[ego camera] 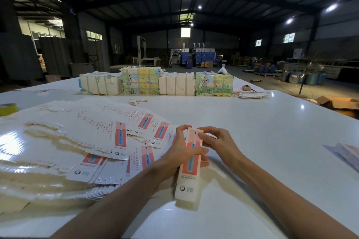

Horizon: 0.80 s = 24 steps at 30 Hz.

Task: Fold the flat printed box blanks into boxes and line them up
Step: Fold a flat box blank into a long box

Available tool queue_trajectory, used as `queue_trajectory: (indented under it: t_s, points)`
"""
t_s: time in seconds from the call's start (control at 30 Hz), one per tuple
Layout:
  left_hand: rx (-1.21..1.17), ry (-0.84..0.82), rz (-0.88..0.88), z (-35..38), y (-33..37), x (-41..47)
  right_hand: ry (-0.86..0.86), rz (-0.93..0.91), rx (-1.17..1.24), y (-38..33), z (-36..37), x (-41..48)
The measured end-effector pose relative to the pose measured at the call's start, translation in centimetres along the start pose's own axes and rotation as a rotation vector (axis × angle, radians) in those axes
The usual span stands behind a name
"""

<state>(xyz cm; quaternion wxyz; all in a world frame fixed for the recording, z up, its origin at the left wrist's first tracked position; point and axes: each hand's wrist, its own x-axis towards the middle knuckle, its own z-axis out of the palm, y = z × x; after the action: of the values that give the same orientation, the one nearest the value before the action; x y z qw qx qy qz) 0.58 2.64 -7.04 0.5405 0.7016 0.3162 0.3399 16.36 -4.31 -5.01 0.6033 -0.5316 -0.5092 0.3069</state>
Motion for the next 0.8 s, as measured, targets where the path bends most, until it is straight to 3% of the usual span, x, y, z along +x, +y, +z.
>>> queue_trajectory:
  t_s: [0.13,0.3,0.37,0.43,0.53,0.6,0.73,0.8]
  points:
    - [-0.028,0.153,-0.034,-0.2,0.1,0.6,0.017,0.049,-0.135,0.6,1.0,0.2]
    - [-0.537,0.343,-0.016,-0.9,0.3,1.6,-0.100,-0.011,-0.427,-1.2,2.1,-0.7]
    - [-0.753,0.328,-0.016,-0.8,0.7,1.5,-0.199,-0.087,-0.713,-2.1,2.7,-1.3]
    - [-0.773,0.279,-0.043,-0.4,1.5,0.7,-0.216,-0.161,-0.958,-2.3,3.3,-1.9]
    - [-0.731,0.146,-0.059,-0.7,2.2,-0.1,-0.198,-0.148,-0.885,-2.3,3.6,-2.6]
    - [-0.501,0.088,-0.043,-1.3,2.7,-0.5,-0.176,-0.118,-0.830,-2.3,2.8,-3.1]
    - [0.799,0.363,0.169,-3.8,1.1,-0.2,0.012,0.006,-1.013,-2.2,-1.7,-3.4]
    - [1.104,0.391,0.136,-4.9,0.0,-0.2,0.077,0.091,-1.147,-2.2,-5.1,-3.6]
